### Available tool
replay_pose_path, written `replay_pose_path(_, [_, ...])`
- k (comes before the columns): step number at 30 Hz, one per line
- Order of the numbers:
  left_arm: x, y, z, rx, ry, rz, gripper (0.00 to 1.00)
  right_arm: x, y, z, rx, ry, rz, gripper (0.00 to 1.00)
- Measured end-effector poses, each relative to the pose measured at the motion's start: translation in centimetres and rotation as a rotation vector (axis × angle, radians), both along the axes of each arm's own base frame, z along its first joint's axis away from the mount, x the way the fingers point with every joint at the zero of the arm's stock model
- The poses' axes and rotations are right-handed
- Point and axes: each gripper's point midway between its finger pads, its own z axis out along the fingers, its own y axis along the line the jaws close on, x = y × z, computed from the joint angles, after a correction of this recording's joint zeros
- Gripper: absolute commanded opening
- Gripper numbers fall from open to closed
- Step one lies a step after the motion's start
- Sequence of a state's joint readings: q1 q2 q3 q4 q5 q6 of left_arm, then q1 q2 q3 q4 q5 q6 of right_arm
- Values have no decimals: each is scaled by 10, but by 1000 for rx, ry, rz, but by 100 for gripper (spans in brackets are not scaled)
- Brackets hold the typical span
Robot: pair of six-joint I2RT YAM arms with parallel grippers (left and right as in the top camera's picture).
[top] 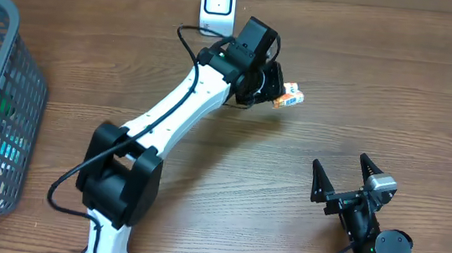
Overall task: Scan the item barcode
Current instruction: 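Lower the orange pack onto the table and open the left gripper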
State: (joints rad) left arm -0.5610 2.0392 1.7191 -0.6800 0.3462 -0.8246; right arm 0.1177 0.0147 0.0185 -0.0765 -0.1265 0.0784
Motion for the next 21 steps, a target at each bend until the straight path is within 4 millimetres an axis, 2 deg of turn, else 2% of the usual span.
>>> replay_pose_path(1, [0, 0, -5, 0, 21, 19, 5, 0, 0, 0, 0, 0, 0, 100])
replay_pose_path(2, [2, 1, -10, -2, 42, 39, 12, 0, 0, 0, 0, -1, 0, 100])
replay_pose_path(3, [2, 2, -13, -2, 57, 54, 30, 0, 0, 0, 0, 0, 0, 100])
replay_pose_path(4, [3, 2, -16, -4, 72, 71, 42, 0, 0, 0, 0, 0, 0, 100])
replay_pose_path(5, [3, 3, -16, -7, 78, 81, 51, 0, 0, 0, 0, -1, 1, 100])
replay_pose_path(7, [4, 3, -15, -14, 81, 88, 61, 0, 0, 0, 0, 0, 1, 100])
replay_pose_path(11, [5, 3, -15, -22, 91, 103, 63, 0, 0, 0, 0, 0, 0, 100])
replay_pose_path(15, [5, 3, -15, -22, 92, 103, 54, 0, 0, 0, 0, 0, 1, 100])
replay_pose_path(17, [5, 1, -14, -31, 86, 95, 60, 0, 0, 0, 0, 0, 0, 100])
replay_pose_path(19, [7, -4, -9, -57, 58, 53, 74, 0, 0, 0, 0, 0, 0, 100])
replay_pose_path(21, [8, -7, -3, -83, 36, 0, 80, 0, 0, 0, 0, 0, 0, 100])
